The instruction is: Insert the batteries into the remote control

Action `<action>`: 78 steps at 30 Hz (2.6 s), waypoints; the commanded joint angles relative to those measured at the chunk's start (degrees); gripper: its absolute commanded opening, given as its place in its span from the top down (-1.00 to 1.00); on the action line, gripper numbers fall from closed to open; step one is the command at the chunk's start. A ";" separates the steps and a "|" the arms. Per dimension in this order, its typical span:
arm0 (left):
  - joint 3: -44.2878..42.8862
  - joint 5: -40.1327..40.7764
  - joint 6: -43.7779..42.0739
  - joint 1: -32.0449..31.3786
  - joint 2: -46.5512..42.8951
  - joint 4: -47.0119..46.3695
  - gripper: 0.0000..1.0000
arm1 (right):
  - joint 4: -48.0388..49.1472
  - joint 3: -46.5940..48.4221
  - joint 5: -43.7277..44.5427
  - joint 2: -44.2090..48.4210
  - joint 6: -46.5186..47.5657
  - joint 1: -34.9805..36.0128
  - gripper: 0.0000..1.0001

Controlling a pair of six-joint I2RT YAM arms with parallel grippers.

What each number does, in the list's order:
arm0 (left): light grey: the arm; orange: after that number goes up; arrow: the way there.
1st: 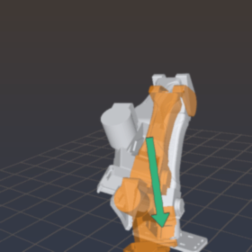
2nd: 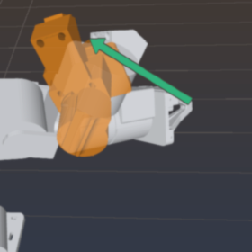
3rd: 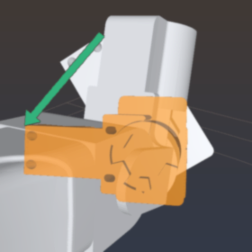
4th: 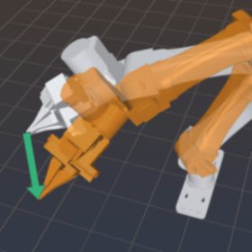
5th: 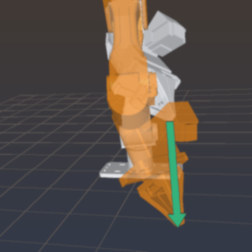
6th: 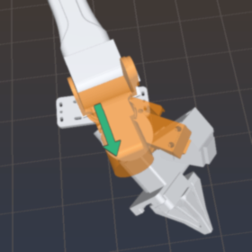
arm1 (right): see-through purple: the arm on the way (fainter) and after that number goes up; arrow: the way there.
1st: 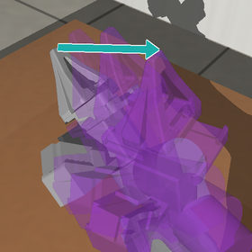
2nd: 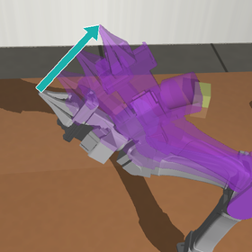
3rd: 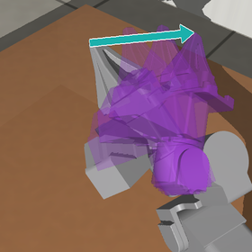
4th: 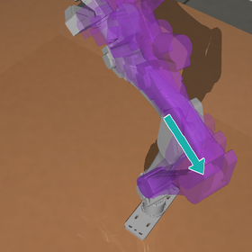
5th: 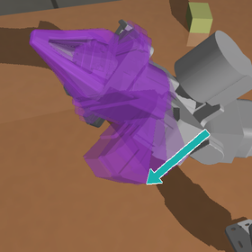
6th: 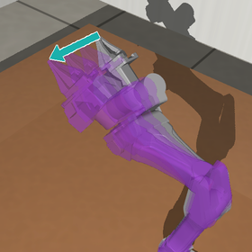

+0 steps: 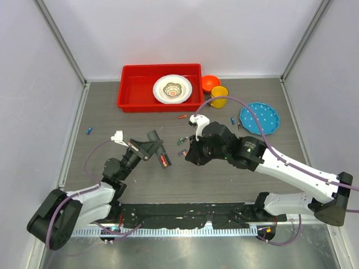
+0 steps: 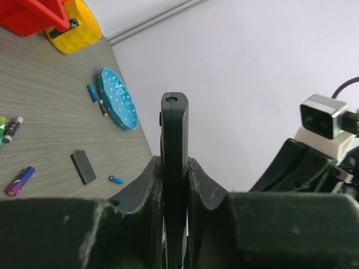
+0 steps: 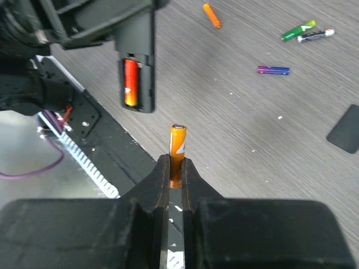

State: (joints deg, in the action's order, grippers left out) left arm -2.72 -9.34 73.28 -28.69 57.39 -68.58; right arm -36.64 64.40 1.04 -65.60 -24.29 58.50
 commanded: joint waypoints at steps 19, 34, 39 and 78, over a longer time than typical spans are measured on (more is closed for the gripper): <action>-0.97 -3.75 3.89 -1.28 10.91 -20.02 1.00 | -4.31 13.55 -7.89 -17.27 -2.87 3.20 0.99; -0.09 -4.45 3.19 -1.28 9.24 -19.93 1.00 | -3.17 13.29 -7.10 -20.35 -3.39 3.20 0.98; 0.00 -4.81 3.01 -1.28 8.45 -19.67 1.00 | -2.73 13.56 -6.93 -21.32 -3.66 3.20 0.99; -0.27 -6.38 2.92 -1.72 -0.26 -8.16 1.00 | -2.64 16.81 -1.21 -24.13 -4.45 3.20 0.99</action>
State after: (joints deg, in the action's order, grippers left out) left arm -2.39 -11.55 72.86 -29.63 58.33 -70.96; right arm -40.34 78.56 -4.05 -88.27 -29.91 61.93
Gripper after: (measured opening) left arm 0.211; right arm 0.117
